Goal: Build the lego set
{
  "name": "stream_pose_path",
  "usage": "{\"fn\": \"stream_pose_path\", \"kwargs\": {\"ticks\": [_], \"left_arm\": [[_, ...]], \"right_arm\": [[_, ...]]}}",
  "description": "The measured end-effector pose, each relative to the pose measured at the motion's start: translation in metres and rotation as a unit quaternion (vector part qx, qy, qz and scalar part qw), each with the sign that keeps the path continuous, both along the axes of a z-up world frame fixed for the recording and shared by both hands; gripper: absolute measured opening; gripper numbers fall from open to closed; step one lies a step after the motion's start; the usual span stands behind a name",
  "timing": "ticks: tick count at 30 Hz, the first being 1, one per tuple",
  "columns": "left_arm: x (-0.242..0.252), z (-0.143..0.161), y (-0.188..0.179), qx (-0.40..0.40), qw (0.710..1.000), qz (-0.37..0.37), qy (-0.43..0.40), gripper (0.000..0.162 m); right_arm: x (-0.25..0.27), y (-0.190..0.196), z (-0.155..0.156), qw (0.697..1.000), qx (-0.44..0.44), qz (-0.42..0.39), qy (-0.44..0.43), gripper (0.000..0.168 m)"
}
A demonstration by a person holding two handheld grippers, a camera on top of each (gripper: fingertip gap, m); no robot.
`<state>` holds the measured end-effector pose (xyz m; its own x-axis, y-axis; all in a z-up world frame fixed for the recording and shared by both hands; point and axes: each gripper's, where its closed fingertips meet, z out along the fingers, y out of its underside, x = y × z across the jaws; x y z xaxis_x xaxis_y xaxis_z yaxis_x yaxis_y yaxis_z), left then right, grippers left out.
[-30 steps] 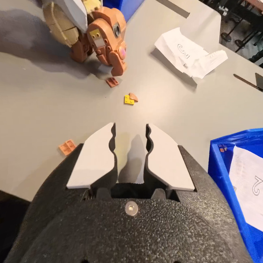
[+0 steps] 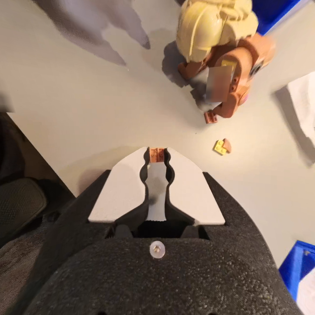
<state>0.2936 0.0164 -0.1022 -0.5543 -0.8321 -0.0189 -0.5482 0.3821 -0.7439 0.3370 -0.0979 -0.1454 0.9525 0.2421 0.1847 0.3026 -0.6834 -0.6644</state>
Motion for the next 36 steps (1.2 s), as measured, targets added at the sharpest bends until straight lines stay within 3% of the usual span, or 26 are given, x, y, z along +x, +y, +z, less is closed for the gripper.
{"fn": "stream_pose_path", "kwargs": {"ticks": [1, 5, 11, 13, 16, 19, 23, 31, 36], "left_arm": [[-0.004, -0.002, 0.0, -0.01, 1.0, 0.003, -0.002, 0.039], [-0.015, -0.016, -0.002, -0.034, 0.999, 0.016, -0.023, 0.038], [-0.016, -0.029, 0.01, -0.04, 0.993, 0.052, -0.096, 0.034], [-0.02, -0.035, 0.011, -0.038, 0.994, 0.051, -0.087, 0.034], [-0.025, -0.035, 0.009, -0.029, 0.994, 0.041, -0.092, 0.034], [-0.034, -0.039, 0.006, -0.008, 0.996, 0.026, -0.09, 0.034], [-0.046, -0.041, 0.003, 0.011, 0.996, 0.004, -0.093, 0.034], [-0.053, -0.046, -0.001, 0.021, 0.996, -0.015, -0.084, 0.033], [-0.053, -0.047, -0.001, 0.031, 0.996, -0.017, -0.087, 0.033]], "right_arm": [[0.001, 0.008, 0.01, 1.0, 0.014, 0.004, -0.01, 0.016], [-0.003, 0.064, 0.077, 0.993, 0.094, 0.046, -0.048, 0.016], [-0.013, 0.192, 0.213, 0.956, 0.255, 0.064, -0.127, 0.017], [-0.005, 0.23, 0.23, 0.957, 0.252, 0.04, -0.141, 0.018], [0.008, 0.26, 0.235, 0.956, 0.247, 0.006, -0.157, 0.035], [0.012, 0.251, 0.23, 0.953, 0.267, -0.007, -0.14, 0.036], [0.034, 0.198, 0.199, 0.959, 0.251, -0.039, -0.125, 0.035], [0.08, 0.071, 0.032, 0.998, 0.036, -0.047, -0.009, 0.036], [0.085, 0.051, -0.008, 0.998, -0.003, -0.036, 0.049, 0.04]]}}
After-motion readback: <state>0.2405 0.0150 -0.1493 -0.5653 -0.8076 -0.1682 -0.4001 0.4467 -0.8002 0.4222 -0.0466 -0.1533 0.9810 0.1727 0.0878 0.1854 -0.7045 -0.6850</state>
